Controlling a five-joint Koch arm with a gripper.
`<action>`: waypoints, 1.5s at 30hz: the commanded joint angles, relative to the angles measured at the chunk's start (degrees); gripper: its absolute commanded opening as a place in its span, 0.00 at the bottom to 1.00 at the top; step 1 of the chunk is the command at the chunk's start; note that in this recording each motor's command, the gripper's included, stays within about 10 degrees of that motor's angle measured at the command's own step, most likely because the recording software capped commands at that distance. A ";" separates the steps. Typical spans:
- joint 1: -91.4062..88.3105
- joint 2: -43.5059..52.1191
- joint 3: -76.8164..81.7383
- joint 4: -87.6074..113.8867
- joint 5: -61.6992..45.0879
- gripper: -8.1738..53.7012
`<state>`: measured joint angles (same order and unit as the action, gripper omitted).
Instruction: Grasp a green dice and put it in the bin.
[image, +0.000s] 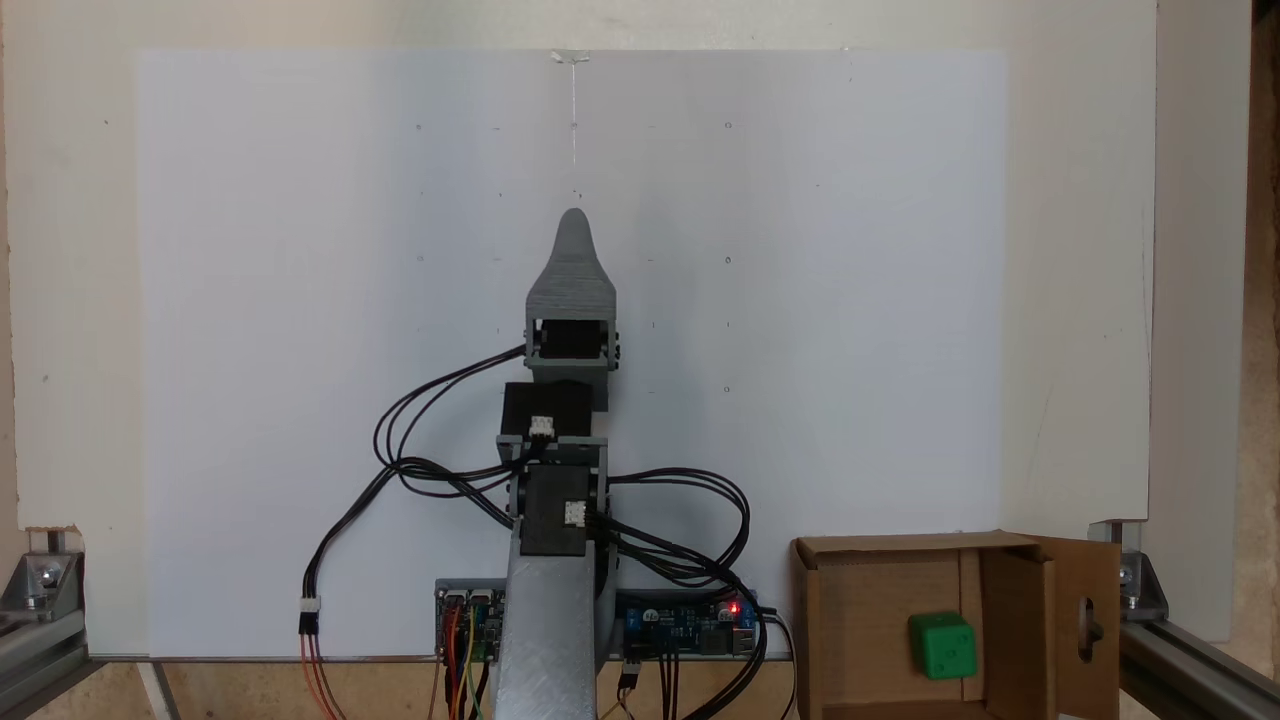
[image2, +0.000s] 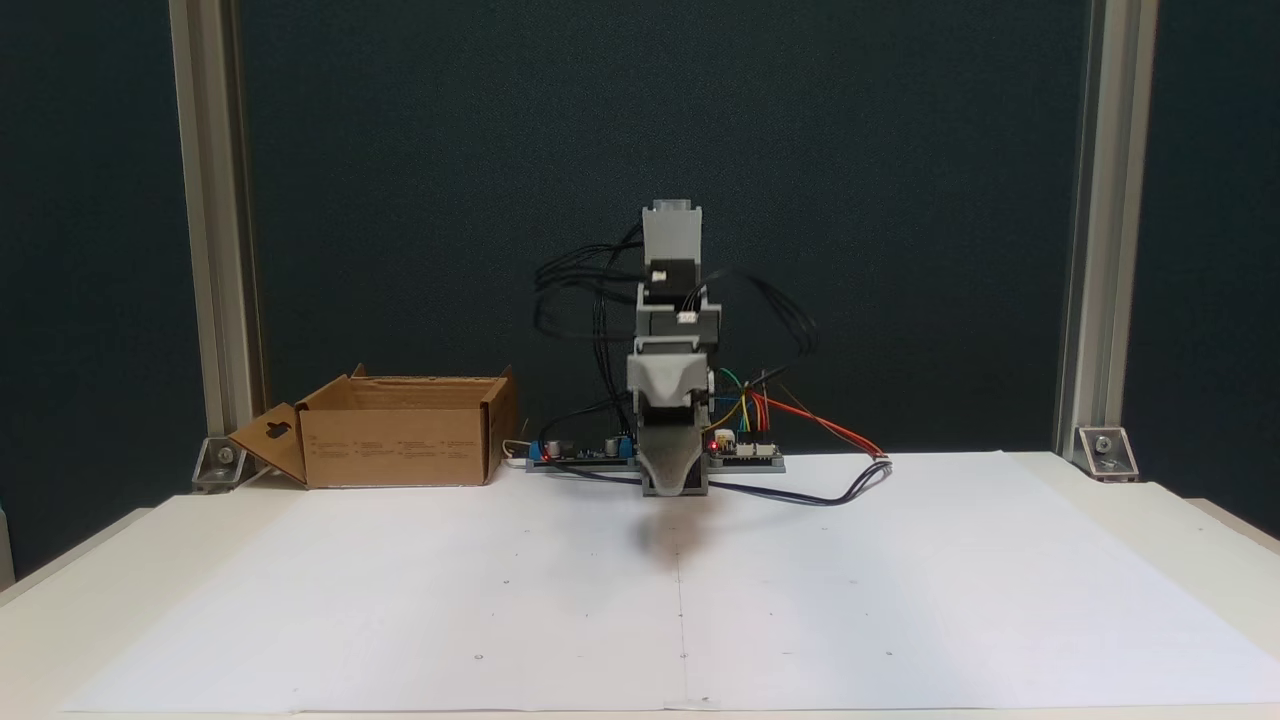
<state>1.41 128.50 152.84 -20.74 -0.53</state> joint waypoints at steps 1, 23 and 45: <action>1.67 2.02 0.70 -9.47 1.93 0.83; 0.44 7.21 18.19 -59.75 2.11 0.82; 0.44 7.21 26.28 -66.97 1.93 0.86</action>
<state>2.55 129.46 176.22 -84.02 -0.53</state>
